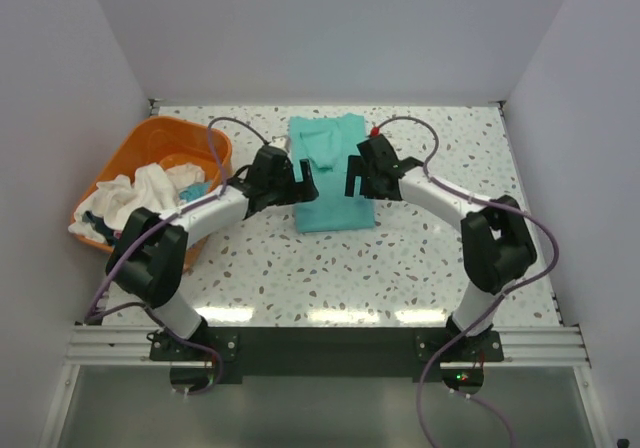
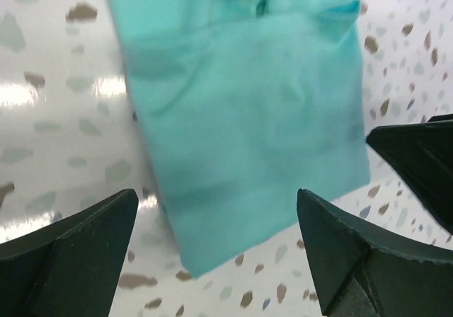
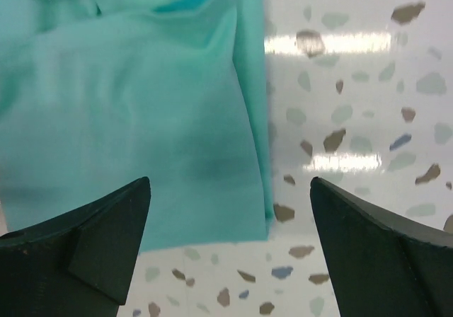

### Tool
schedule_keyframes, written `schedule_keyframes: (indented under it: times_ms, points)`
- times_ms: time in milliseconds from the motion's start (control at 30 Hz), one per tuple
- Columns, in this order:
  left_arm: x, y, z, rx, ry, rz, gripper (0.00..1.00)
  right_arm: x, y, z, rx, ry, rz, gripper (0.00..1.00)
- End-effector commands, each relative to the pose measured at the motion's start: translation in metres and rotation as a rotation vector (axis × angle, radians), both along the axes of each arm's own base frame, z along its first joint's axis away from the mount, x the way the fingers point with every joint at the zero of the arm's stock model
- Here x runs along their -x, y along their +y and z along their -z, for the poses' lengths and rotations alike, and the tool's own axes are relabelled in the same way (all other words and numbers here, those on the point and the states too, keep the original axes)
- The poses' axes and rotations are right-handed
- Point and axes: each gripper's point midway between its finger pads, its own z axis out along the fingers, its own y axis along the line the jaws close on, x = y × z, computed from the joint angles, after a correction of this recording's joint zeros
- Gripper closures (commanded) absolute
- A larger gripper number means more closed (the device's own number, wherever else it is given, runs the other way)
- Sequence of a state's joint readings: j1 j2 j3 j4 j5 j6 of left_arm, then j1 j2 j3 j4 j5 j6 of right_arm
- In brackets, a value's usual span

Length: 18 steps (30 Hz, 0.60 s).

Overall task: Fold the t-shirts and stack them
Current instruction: Fold the tshirt

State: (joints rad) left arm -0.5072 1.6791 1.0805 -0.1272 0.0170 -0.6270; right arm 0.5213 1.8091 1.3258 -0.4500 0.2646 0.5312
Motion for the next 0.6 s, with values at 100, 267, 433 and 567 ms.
schedule_keyframes:
  times_ms: [100, 267, 433, 567]
  points:
    - [0.051, 0.004, 0.02, 0.036, 0.045, 0.033, 0.0, 0.055, -0.009, 0.007, -0.118, 0.048, 0.004, 0.07]
    - [0.051, -0.002, 0.03, 0.076, 0.045, 0.037, 0.17, 0.062, -0.022, 0.021, -0.096, 0.05, 0.046, 0.27]
    - [0.056, -0.012, 0.047, 0.105, 0.09, 0.072, 0.46, 0.058, -0.018, 0.034, -0.095, 0.077, 0.047, 0.44]
    - [0.064, -0.012, 0.057, 0.119, 0.116, 0.08, 0.63, 0.059, -0.014, 0.048, -0.106, 0.108, 0.045, 0.51]
